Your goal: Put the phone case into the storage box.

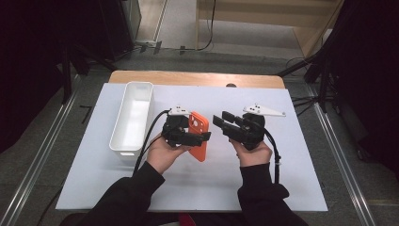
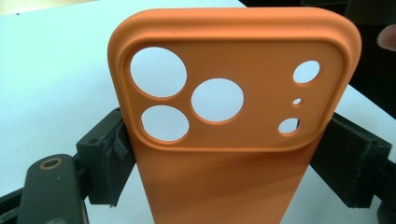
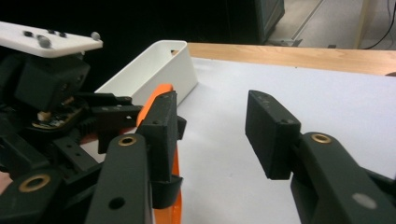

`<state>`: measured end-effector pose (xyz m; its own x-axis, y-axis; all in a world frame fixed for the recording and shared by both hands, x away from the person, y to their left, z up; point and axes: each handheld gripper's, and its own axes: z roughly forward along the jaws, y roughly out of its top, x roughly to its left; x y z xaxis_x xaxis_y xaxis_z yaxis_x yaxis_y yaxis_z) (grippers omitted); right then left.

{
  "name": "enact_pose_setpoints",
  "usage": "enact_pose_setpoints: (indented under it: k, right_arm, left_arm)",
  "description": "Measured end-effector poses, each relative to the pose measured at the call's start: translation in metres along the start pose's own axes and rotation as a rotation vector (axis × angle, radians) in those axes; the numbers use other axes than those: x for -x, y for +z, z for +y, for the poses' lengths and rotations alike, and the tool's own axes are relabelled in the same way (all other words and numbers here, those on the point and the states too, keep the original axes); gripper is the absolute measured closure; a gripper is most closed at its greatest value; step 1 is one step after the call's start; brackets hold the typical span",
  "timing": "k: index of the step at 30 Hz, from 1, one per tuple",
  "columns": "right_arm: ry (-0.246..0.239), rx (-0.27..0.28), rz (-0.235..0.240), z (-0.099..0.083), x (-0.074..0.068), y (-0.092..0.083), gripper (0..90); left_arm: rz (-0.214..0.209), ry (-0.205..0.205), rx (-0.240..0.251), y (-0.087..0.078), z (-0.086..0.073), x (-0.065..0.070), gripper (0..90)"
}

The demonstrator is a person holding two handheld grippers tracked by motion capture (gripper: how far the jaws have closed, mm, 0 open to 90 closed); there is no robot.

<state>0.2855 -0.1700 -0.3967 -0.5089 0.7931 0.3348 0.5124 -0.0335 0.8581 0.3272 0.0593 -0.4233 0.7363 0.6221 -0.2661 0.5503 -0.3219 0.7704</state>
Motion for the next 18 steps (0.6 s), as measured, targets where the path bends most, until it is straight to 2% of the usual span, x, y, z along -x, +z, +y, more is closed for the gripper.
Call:
enact_pose_setpoints:
  k: [18]
  right_arm:
    - [0.006, -0.086, -0.007, -0.01, 0.023, 0.0, 41.6]
  left_arm:
    - [-0.021, 0.014, -0.014, -0.006, 0.004, 0.002, 16.1]
